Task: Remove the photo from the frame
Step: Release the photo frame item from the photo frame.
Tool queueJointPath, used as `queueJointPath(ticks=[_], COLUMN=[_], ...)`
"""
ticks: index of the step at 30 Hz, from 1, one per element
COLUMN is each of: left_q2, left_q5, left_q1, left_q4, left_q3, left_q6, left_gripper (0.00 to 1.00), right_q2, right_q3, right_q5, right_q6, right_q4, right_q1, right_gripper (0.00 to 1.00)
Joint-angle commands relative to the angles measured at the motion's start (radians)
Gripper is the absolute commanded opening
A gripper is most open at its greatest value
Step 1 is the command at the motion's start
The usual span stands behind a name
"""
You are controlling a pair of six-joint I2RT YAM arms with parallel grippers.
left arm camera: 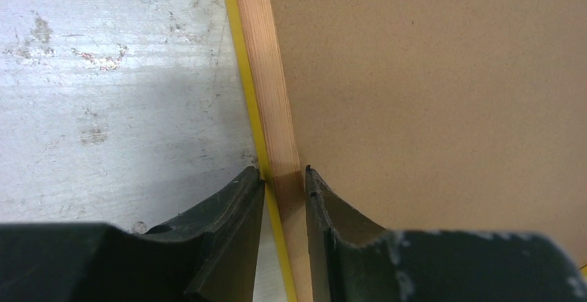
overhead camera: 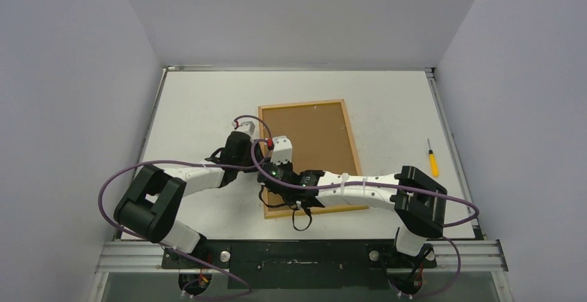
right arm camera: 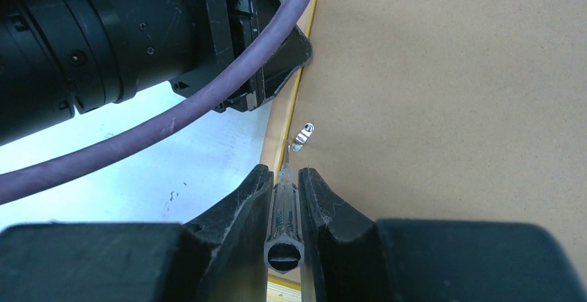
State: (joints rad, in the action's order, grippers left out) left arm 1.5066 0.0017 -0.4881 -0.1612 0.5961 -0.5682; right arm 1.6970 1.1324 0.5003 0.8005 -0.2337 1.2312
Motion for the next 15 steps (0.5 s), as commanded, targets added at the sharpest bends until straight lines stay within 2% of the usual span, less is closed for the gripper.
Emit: queueJointPath(ticks=[1,15], left_q2=[0.007,0.006], left_q5=[-0.002,-0.002], left_q1=[0.005,0.005], left_q4=[0.009,0.017], left_q3=[0.034,0.036], left_q6=[0.013,0.016], left_gripper=[0.26,0.26], right_q2=[0.001,0.022], right_q3=[0.039,0.046], right_q5=[0.023,0.024], right_q6=[0.007,0.011], right_q4=[0.013,-0.002], right_q1=[0.001,0.001], right_gripper=[0.05,0.05])
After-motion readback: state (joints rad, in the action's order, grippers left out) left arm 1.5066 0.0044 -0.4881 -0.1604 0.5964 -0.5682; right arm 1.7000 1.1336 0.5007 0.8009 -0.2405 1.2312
